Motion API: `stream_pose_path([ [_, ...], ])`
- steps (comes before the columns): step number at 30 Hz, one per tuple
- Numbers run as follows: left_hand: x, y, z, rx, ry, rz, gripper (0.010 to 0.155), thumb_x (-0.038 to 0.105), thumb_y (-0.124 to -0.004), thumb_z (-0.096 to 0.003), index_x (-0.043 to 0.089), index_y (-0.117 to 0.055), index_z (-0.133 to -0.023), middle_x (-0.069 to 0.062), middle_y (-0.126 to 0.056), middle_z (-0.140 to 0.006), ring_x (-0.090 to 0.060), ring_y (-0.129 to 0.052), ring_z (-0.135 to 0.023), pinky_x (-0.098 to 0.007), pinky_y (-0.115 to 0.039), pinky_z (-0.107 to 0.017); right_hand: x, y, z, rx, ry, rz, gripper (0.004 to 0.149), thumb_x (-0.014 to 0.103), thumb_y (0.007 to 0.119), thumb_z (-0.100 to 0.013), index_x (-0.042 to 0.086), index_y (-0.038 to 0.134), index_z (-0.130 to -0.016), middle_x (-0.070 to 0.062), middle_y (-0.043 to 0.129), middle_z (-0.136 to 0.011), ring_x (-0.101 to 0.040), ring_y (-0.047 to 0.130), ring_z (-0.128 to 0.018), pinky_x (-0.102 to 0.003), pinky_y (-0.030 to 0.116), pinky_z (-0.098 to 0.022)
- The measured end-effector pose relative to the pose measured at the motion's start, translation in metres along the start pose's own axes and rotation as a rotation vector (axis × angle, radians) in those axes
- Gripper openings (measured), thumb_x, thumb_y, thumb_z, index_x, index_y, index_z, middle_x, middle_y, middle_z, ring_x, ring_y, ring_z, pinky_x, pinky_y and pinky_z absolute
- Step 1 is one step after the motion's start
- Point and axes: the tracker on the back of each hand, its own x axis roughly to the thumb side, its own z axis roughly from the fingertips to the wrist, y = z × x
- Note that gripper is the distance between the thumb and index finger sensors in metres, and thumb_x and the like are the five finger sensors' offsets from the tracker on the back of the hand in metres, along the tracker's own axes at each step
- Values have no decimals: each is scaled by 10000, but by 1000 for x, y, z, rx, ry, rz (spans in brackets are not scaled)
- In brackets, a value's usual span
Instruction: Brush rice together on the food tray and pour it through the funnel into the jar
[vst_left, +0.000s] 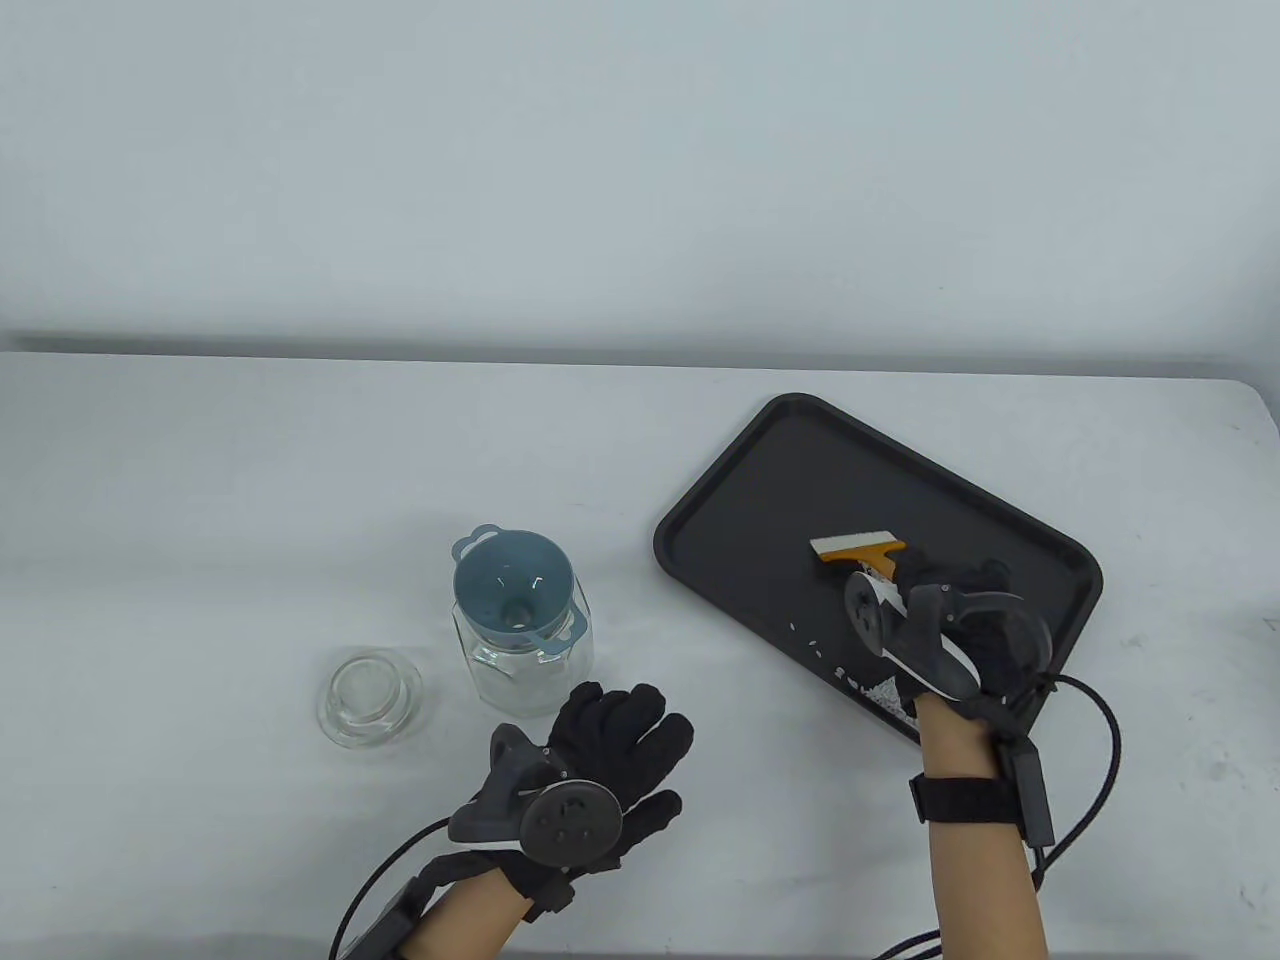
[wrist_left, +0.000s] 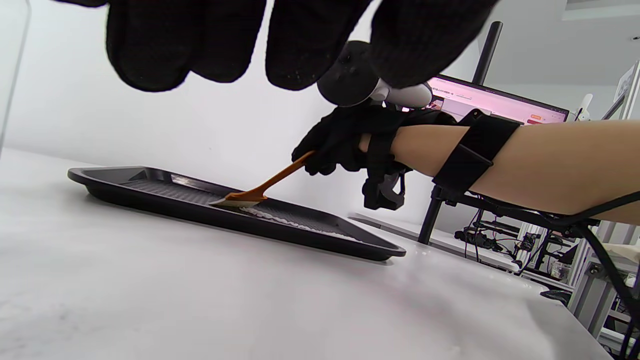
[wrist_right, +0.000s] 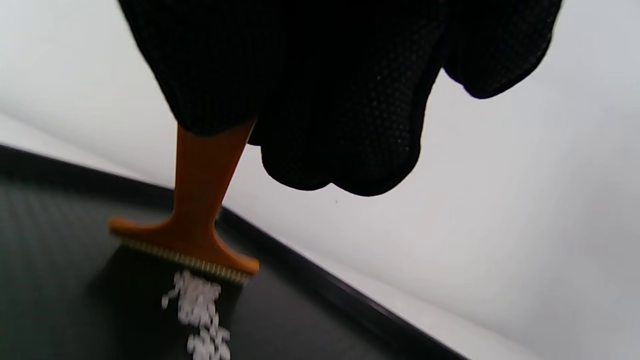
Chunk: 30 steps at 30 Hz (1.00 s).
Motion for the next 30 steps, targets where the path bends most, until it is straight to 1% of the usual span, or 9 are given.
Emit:
stream_pose_path([
  [3,-1,-1,0,-6,2,6,682,420,-670,-538,44,-588,-1100,-397,-573,-1068,-674,-674,-882,-801,-425,-650,-10,2,7,104,-48,-17,412,315,823,-405,185,846,-795,29,972,-687,-217,1022,-565,-568,671,-569],
  [6,0,-3,-2,-17,7,4,681,421,-669,-539,43,-587,-1100,-393,-570,-1071,-673,-670,-886,-800,-424,-652,-30,-7,21,152,-45,-17,394,294,835,-402,189,860,-780,20,979,-676,-226,1023,-554,-577,666,-569],
  [10,3,-5,-3,-33,1,-6,679,419,-669,-539,44,-588,-1100,-382,-573,-1074,-674,-669,-885,-800,-424,-652,-62,-22,46,285,-96,49,386,293,845,-399,219,861,-778,34,971,-685,-225,1013,-573,-587,649,-588],
  [14,3,-5,-4,-31,2,-7,681,420,-670,-538,43,-589,-1100,-391,-572,-1071,-674,-673,-883,-801,-424,-651,-82,-34,58,327,-87,91,368,300,843,-403,250,868,-767,51,970,-686,-213,1011,-579,-587,642,-600],
  [17,3,-5,-4,-36,4,-5,681,420,-670,-539,42,-588,-1100,-388,-573,-1072,-675,-671,-883,-801,-424,-651,-91,-43,59,266,-64,-13,382,327,828,-413,220,869,-777,40,969,-682,-214,1010,-565,-586,641,-596],
  [20,2,-5,-3,-36,4,-5,682,420,-670,-538,42,-590,-1099,-389,-575,-1071,-676,-672,-881,-801,-426,-649,-87,-52,55,110,-78,-91,391,339,833,-400,206,886,-764,32,980,-664,-213,1016,-538,-577,653,-586],
  [24,1,-4,-3,-31,8,-3,681,420,-670,-539,43,-589,-1100,-388,-575,-1071,-672,-673,-883,-800,-425,-651,-58,-56,48,-128,-121,-68,392,347,834,-397,210,887,-760,36,986,-656,-204,1023,-525,-570,667,-577],
  [26,1,-4,-3,-34,10,1,680,419,-670,-538,41,-591,-1098,-384,-576,-1071,-676,-672,-881,-801,-425,-650,-31,-51,42,-225,-161,-39,392,348,835,-394,211,886,-758,39,985,-656,-202,1025,-523,-564,673,-572],
  [30,0,-4,-3,-32,9,4,682,420,-670,-538,42,-590,-1099,-390,-573,-1071,-674,-674,-882,-800,-425,-651,7,-33,34,-188,-235,-8,401,338,813,-405,222,858,-786,39,969,-679,-206,1015,-545,-558,673,-575],
])
